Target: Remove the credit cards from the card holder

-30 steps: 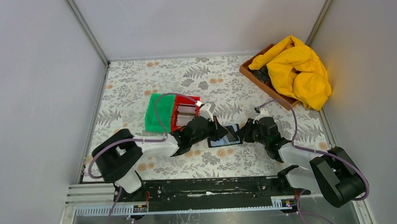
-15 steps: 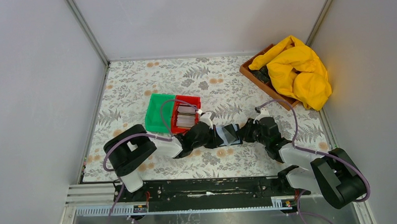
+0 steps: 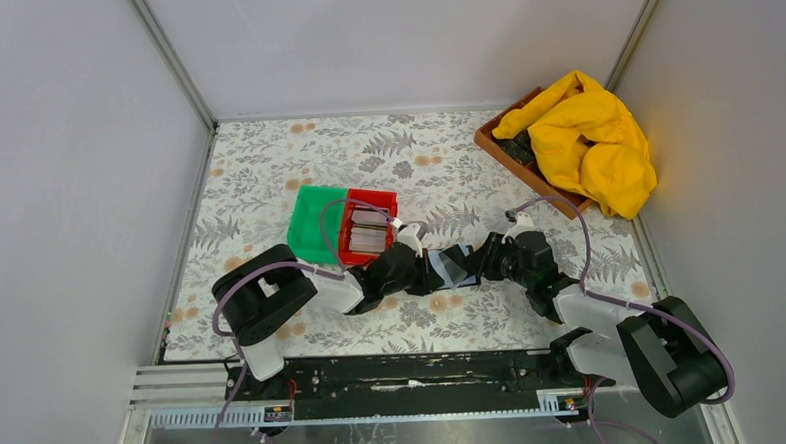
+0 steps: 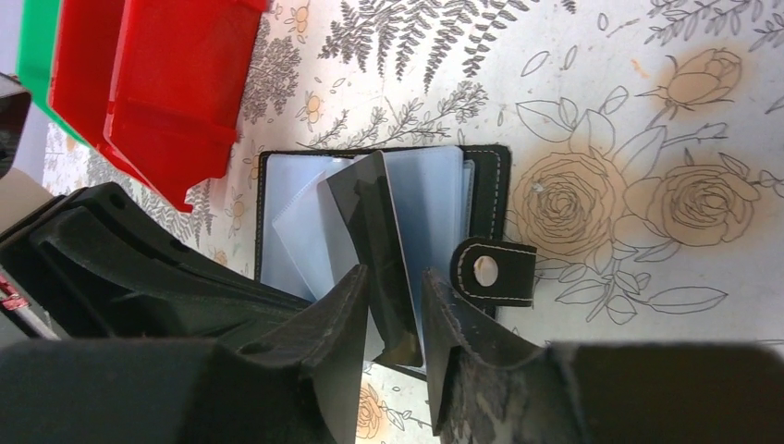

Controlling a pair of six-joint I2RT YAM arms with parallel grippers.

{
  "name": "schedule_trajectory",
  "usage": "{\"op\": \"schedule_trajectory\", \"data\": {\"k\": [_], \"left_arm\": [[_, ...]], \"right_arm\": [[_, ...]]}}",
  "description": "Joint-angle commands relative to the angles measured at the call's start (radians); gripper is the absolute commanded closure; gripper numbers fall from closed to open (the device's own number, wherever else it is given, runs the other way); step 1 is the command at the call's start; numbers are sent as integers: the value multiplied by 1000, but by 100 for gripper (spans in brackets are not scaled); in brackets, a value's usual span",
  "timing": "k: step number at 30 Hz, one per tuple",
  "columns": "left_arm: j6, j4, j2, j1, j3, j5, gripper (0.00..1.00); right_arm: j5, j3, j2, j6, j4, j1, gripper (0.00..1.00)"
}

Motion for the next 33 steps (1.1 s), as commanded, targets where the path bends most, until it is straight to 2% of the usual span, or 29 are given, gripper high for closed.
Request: {"op": "schedule_trajectory", "data": {"k": [1,7,14,17,22,23,27,33], "left_arm": [[-4,53,10,3,-14,4,100],[-3,54,20,6,-15,10,100],[-15,83,36,7,-25,24,100],[-15,84,32,8,-28,24,100],[-13,81,28,8,-32,22,100],[-13,81,30,9,-33,23,100],[-12,84,21,10,-40,24,100],[14,120,-72,10,-105,21,99]], "right_arm": [[-45,-3,2,-5,81,-8,67],[-58,11,43,-11,83,-8,61],[-93,18,83,-7,109,-10,61],[-124,10,88,0,139,-11,71],[-129,3,70,1,148,-12,97],[-128,1,62,1,147,-12,100],[-104,-10,29,-5,136,-14,100],[22,-33,-104,-34,81,-14,100]]}}
